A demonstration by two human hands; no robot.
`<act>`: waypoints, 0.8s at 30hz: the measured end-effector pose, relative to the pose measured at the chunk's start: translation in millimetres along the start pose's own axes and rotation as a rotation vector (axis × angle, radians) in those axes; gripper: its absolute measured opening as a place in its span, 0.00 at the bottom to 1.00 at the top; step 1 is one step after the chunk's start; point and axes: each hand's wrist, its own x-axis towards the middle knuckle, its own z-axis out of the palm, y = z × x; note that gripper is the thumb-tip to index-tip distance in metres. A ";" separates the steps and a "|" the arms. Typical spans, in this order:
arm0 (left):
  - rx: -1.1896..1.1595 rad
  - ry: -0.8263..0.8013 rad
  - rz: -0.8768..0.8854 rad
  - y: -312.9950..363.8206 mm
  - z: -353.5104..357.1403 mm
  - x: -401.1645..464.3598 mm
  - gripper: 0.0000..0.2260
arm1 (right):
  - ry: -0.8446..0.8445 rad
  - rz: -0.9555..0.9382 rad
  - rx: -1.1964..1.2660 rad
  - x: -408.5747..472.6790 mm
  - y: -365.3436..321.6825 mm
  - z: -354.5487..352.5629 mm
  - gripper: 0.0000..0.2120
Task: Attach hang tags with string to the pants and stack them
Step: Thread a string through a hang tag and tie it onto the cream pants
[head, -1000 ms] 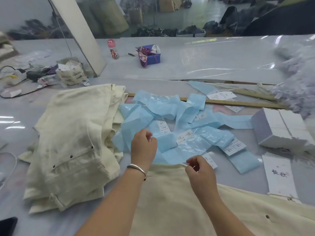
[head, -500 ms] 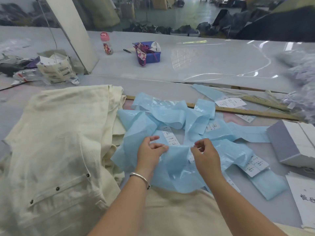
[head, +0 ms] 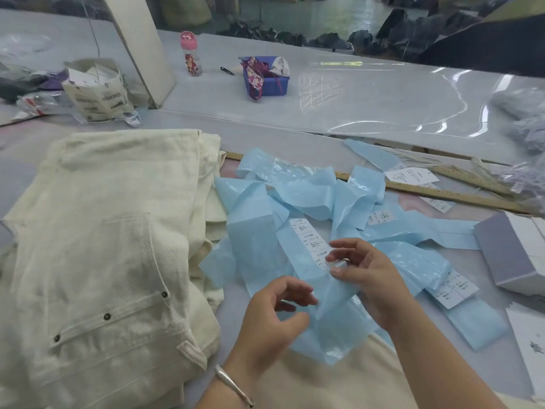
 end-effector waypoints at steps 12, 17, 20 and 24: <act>-0.835 0.060 -0.657 11.8 8.8 48.4 0.16 | -0.161 -0.153 -0.200 -30.4 12.3 2.1 0.29; -0.758 0.053 -0.581 12.6 10.2 58.0 0.10 | -0.022 -0.270 -0.541 -21.5 -6.1 7.4 0.26; -0.725 0.049 -0.502 13.5 4.6 60.5 0.09 | -0.135 -0.159 -0.525 -12.7 -25.8 6.7 0.27; -0.723 0.017 -0.434 15.9 -0.9 61.8 0.13 | -0.231 -0.012 -0.524 -6.1 -42.3 7.3 0.22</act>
